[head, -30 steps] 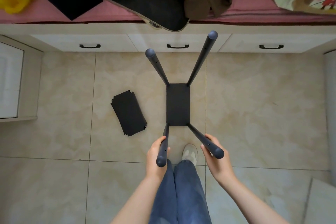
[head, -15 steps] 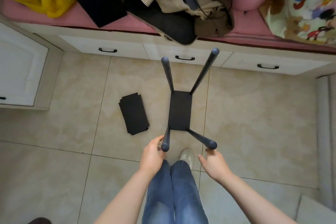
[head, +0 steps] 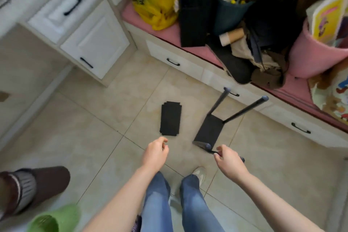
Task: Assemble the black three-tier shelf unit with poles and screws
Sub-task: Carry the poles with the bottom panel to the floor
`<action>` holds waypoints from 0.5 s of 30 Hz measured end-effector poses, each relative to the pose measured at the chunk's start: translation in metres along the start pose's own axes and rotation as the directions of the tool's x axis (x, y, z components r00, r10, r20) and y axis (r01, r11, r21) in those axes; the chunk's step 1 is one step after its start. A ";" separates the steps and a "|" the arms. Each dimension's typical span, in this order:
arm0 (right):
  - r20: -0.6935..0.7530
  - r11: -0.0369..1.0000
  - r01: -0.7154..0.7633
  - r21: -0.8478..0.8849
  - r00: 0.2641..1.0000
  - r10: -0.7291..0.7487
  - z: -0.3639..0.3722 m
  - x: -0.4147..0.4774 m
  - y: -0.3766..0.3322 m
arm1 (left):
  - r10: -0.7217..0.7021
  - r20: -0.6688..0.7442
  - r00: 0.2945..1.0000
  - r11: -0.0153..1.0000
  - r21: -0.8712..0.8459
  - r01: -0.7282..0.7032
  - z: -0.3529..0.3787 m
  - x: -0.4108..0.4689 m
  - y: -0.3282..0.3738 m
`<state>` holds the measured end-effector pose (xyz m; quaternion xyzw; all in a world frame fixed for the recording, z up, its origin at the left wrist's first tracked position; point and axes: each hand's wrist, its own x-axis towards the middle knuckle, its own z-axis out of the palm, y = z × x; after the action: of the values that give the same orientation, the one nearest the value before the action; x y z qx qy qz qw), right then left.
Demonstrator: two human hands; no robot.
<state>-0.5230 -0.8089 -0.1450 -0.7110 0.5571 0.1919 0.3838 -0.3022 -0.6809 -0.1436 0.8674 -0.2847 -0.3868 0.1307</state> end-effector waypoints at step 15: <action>0.059 0.848 0.480 -0.225 0.875 -0.480 0.046 -0.051 -0.292 | -0.168 -0.378 0.910 0.974 -0.207 0.094 -0.201 -0.072 -0.166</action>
<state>-0.2573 -0.7165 -0.0419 -0.8674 0.3354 0.1539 0.3338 -0.1254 -0.5031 -0.0409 0.9286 -0.1567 -0.2374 0.2384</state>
